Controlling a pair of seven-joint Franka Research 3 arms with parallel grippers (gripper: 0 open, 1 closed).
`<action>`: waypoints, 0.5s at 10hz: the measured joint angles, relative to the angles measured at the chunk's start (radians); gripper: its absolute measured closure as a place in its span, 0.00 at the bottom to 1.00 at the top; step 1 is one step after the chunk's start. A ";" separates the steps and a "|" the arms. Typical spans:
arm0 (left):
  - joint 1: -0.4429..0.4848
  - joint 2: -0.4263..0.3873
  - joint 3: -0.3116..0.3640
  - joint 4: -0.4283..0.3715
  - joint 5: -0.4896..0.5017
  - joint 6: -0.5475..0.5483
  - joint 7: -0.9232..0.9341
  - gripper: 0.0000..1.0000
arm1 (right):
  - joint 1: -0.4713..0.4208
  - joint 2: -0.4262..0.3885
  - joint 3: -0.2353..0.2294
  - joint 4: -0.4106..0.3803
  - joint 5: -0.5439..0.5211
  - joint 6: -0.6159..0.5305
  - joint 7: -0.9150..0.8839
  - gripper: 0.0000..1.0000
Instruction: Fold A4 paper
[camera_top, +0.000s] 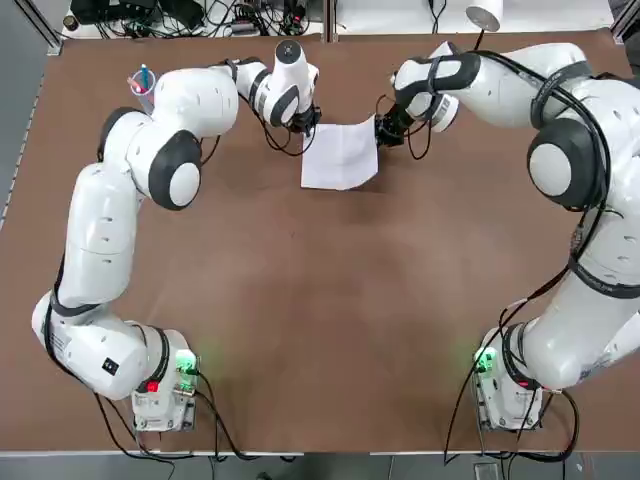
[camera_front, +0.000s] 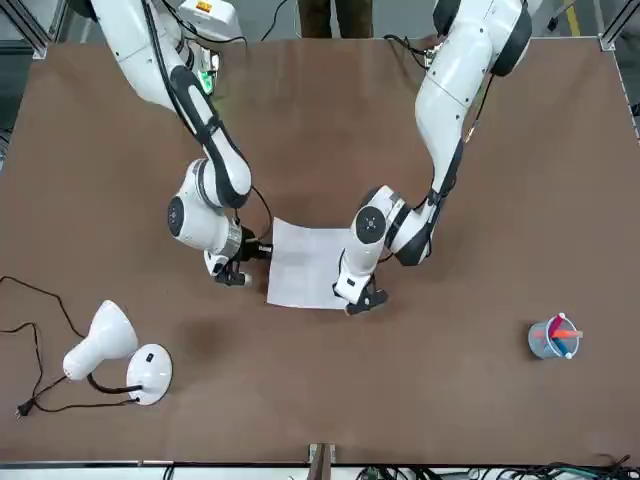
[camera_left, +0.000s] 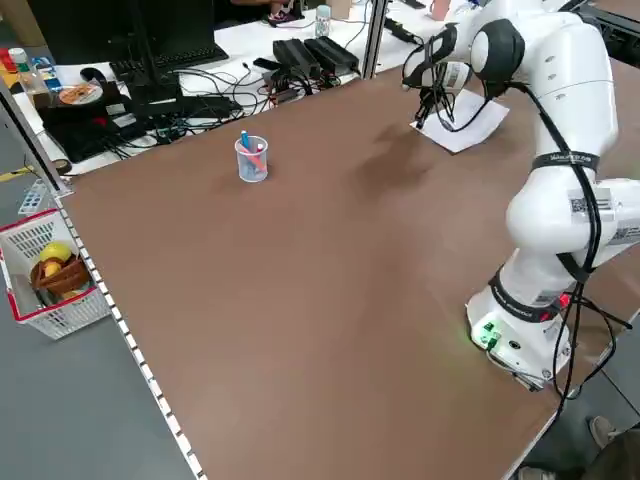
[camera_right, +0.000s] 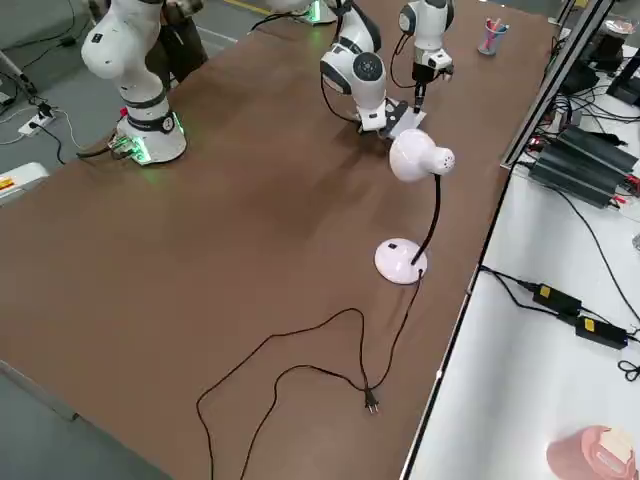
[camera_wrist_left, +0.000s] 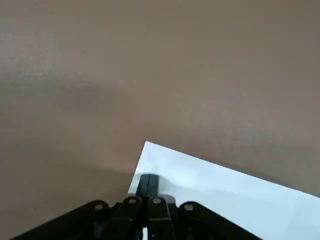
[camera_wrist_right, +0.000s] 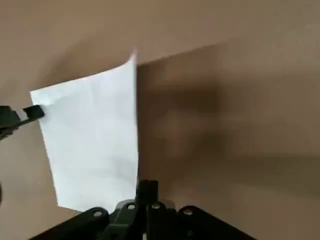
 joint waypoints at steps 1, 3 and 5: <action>0.000 0.000 0.000 0.000 0.000 0.000 0.000 0.99 | -0.005 -0.006 0.002 0.000 0.003 -0.005 0.000 0.99; 0.000 0.000 0.000 0.000 0.000 0.000 0.000 0.99 | -0.006 -0.008 0.019 0.001 0.036 -0.005 0.000 0.99; 0.001 0.000 0.000 0.000 0.000 0.000 0.000 0.99 | -0.006 -0.009 0.047 0.010 0.076 -0.005 0.000 0.99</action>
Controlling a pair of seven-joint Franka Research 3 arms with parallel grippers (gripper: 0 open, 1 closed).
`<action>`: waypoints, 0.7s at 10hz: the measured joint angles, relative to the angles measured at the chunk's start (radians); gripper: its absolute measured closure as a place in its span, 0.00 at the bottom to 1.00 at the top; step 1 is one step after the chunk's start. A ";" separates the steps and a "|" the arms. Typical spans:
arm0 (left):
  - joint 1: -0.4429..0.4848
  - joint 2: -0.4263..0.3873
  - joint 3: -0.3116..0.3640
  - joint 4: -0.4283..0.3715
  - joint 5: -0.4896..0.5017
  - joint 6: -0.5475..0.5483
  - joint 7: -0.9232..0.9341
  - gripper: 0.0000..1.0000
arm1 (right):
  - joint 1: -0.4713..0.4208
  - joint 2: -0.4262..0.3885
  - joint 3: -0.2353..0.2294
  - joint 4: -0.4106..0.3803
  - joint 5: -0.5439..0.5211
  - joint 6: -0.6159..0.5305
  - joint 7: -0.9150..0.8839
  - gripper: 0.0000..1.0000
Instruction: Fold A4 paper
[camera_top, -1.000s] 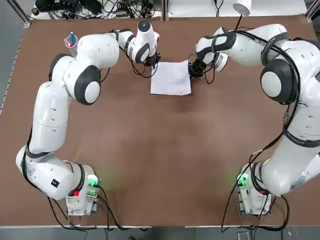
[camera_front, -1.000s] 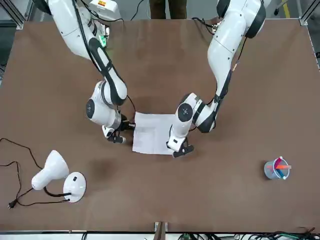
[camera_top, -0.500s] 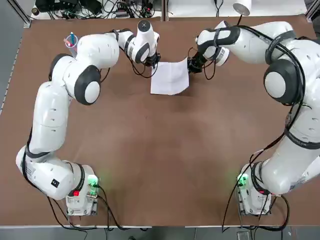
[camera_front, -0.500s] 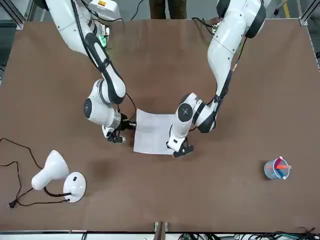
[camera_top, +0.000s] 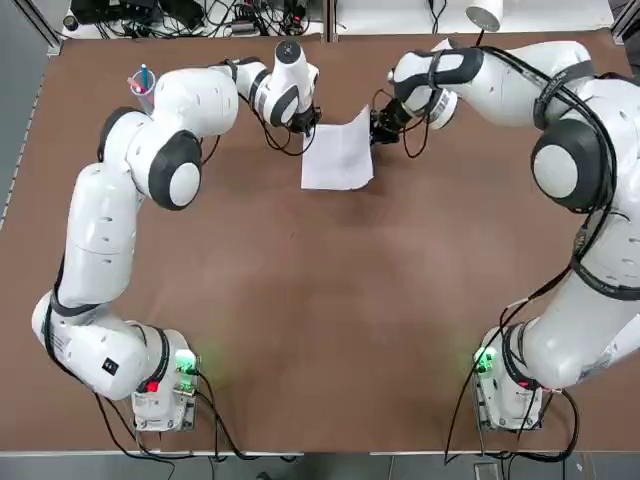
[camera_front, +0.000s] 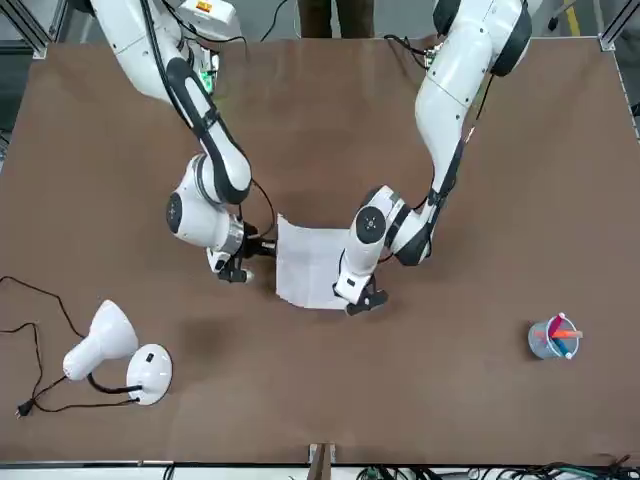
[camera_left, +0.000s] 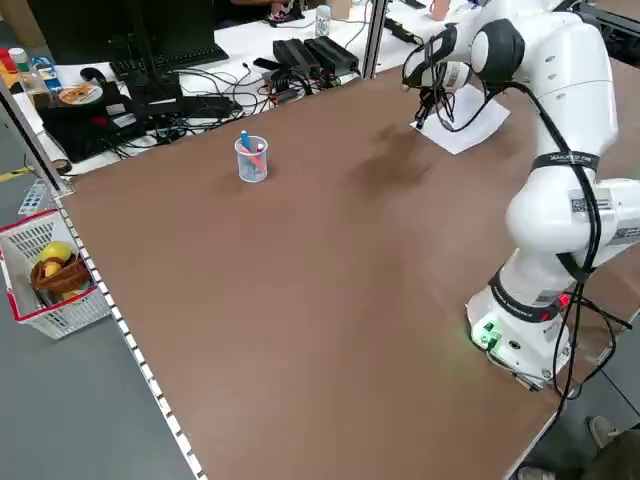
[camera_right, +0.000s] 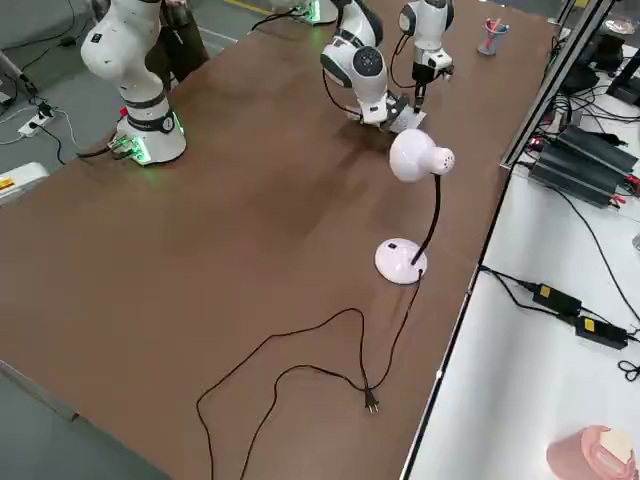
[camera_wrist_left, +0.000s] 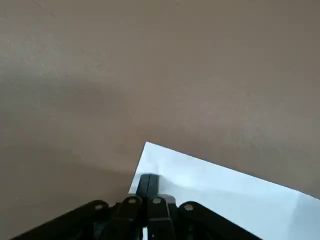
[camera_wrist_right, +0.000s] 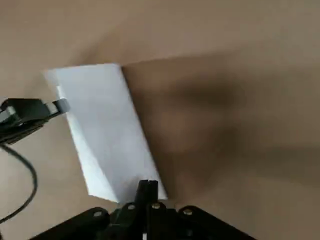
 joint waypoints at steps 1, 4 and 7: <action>0.001 0.000 0.000 0.000 0.000 0.000 0.000 0.99 | 0.000 0.000 0.010 0.007 0.016 0.000 0.000 0.99; 0.004 0.000 0.000 0.000 0.000 0.000 0.000 0.99 | -0.001 -0.001 0.029 0.023 0.042 0.000 0.000 0.99; 0.004 0.000 0.001 0.000 0.000 0.000 0.000 0.99 | -0.002 0.000 0.043 0.033 0.075 0.000 0.000 0.99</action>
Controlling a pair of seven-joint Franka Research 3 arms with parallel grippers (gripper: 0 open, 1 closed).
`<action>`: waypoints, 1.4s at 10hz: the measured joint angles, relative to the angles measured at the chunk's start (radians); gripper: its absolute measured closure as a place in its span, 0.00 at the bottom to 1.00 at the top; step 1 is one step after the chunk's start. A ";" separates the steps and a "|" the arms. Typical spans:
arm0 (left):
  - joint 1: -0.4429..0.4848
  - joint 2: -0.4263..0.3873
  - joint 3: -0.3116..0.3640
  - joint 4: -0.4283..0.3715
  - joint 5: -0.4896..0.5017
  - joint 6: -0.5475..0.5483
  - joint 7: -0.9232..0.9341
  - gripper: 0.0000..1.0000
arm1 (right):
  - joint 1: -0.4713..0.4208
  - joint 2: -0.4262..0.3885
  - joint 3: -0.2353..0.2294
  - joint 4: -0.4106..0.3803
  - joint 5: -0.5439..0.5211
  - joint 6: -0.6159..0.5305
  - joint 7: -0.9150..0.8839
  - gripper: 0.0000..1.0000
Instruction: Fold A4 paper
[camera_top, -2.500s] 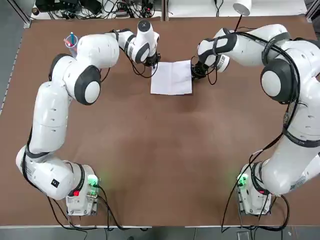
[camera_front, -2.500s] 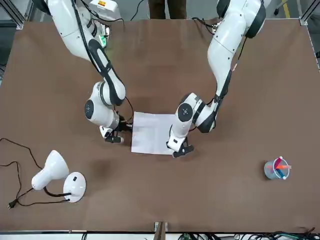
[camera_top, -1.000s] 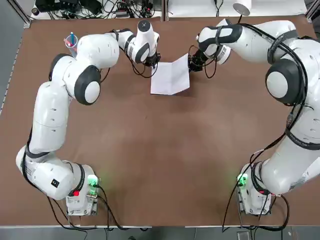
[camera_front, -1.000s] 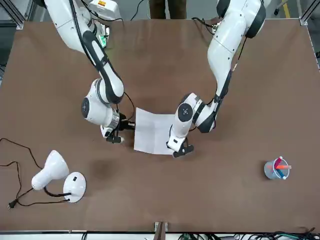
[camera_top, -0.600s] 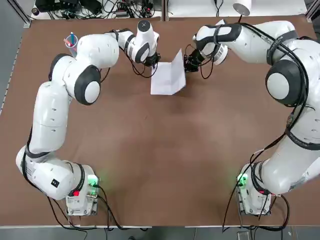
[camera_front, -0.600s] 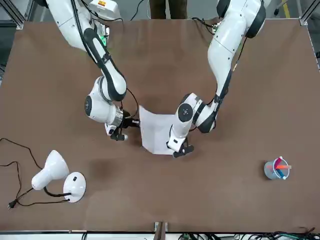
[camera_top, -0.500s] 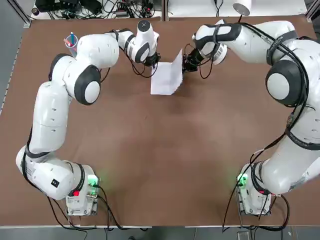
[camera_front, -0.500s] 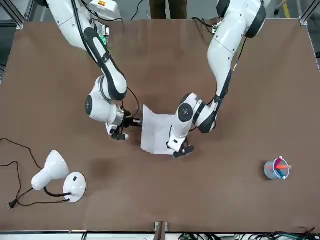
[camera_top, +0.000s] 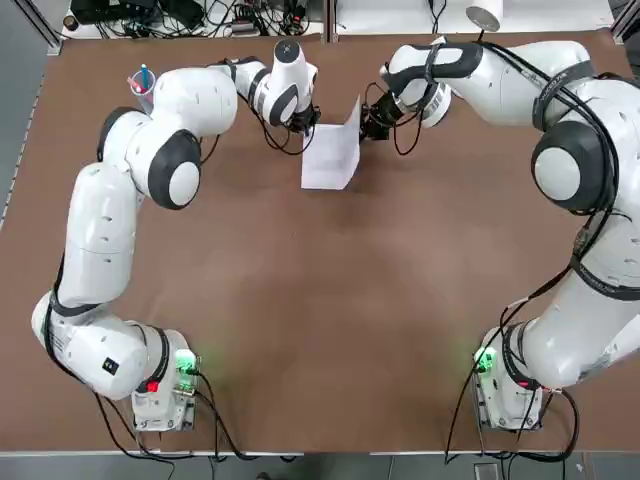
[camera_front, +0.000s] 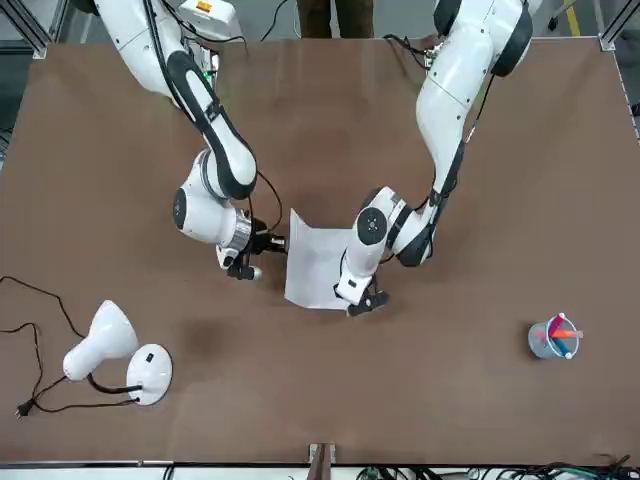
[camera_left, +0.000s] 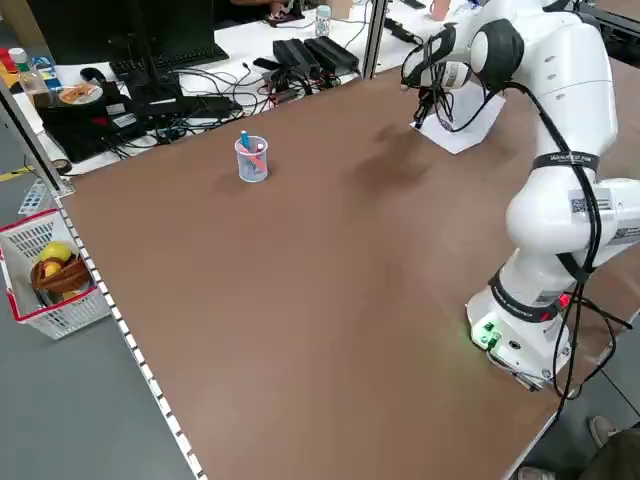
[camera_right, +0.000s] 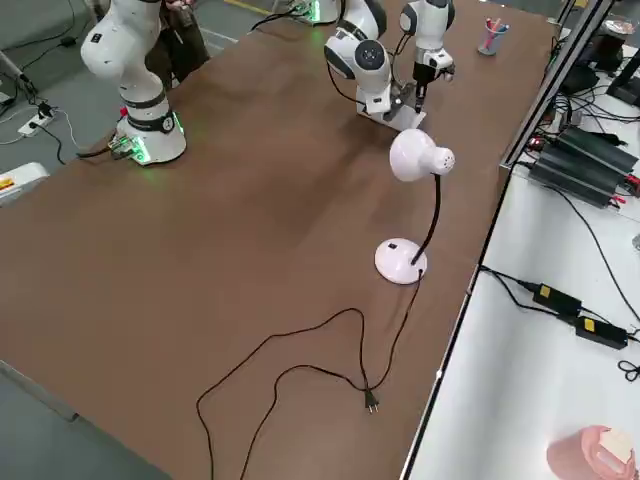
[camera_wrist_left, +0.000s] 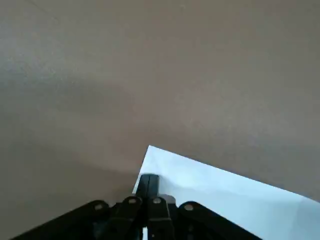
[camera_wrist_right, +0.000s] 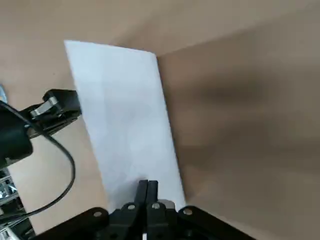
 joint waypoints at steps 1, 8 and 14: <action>0.000 0.000 0.000 0.000 0.000 0.000 0.000 0.99 | 0.002 0.003 0.009 0.007 0.007 0.000 0.000 0.99; 0.001 0.000 0.001 0.000 0.000 0.000 0.000 0.99 | 0.065 0.107 0.018 0.040 0.016 0.063 -0.014 0.99; 0.001 0.000 0.003 0.002 0.017 0.000 0.038 0.99 | 0.109 0.161 0.019 0.078 0.017 0.096 -0.018 0.99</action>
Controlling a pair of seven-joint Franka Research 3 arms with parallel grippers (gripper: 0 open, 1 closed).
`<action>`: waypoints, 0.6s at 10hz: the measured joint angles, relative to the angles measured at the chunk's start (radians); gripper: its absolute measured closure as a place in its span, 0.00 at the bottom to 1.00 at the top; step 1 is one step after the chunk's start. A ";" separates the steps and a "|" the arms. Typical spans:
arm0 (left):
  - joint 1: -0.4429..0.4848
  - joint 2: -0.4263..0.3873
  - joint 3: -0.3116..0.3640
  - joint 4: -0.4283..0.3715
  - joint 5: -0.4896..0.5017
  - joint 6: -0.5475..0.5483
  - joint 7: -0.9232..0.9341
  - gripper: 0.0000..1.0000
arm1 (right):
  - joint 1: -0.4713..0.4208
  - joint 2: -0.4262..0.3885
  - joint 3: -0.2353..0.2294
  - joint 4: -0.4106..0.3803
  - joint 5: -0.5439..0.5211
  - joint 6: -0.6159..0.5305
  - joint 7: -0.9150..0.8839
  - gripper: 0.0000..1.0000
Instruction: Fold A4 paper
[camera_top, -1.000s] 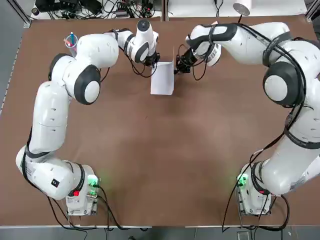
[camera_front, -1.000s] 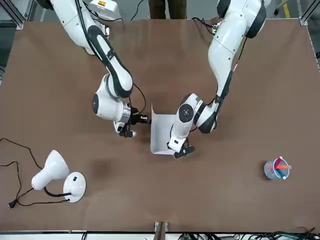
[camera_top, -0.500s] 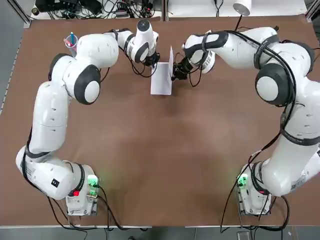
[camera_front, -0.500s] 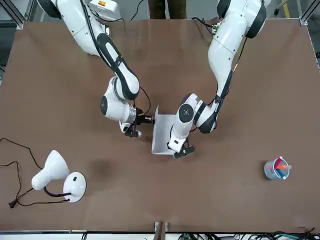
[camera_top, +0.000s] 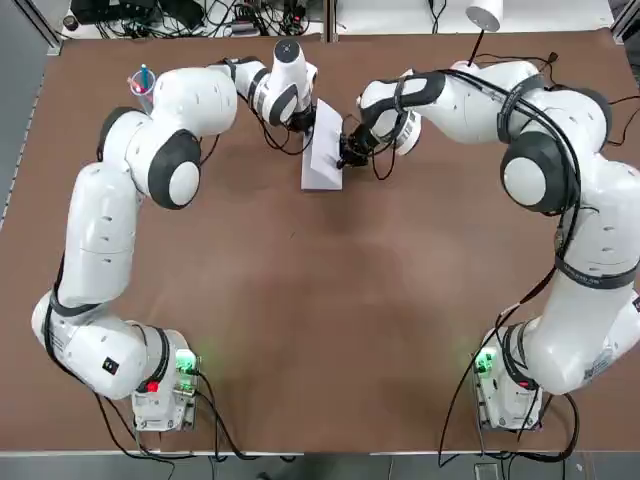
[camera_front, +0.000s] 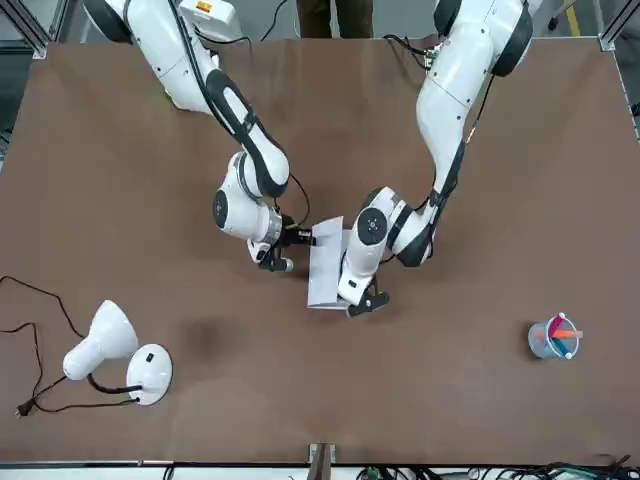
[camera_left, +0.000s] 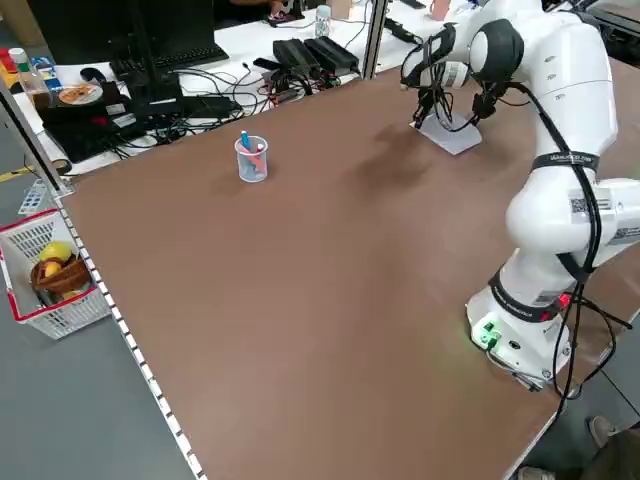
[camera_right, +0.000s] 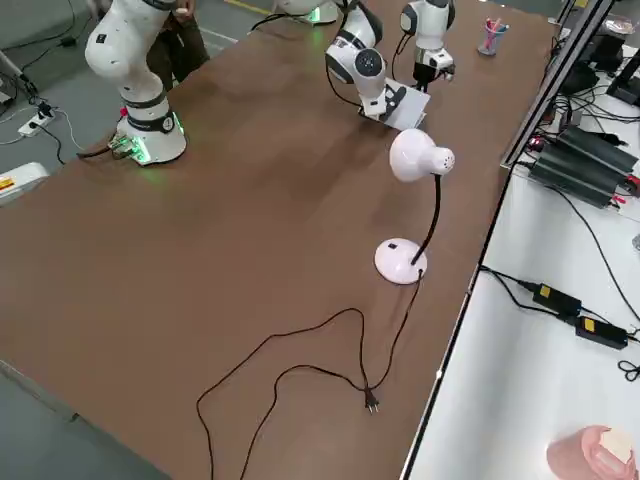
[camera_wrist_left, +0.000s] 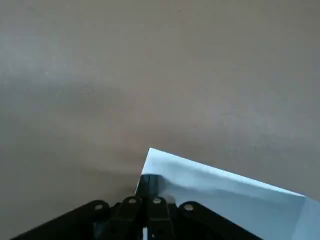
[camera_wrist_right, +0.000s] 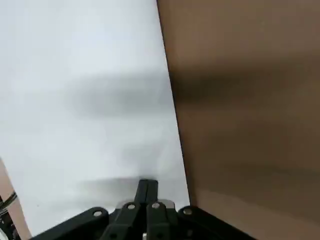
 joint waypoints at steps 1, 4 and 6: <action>0.001 0.000 0.005 0.006 0.032 -0.019 0.024 0.99 | 0.005 0.013 0.000 0.010 0.000 0.000 -0.002 0.99; 0.015 -0.030 0.007 0.036 0.132 -0.198 0.061 0.99 | 0.023 0.044 0.000 0.026 0.000 0.008 -0.013 0.99; 0.024 -0.066 0.008 0.048 0.134 -0.279 0.071 0.98 | 0.032 0.046 0.000 0.027 0.000 0.015 -0.017 0.99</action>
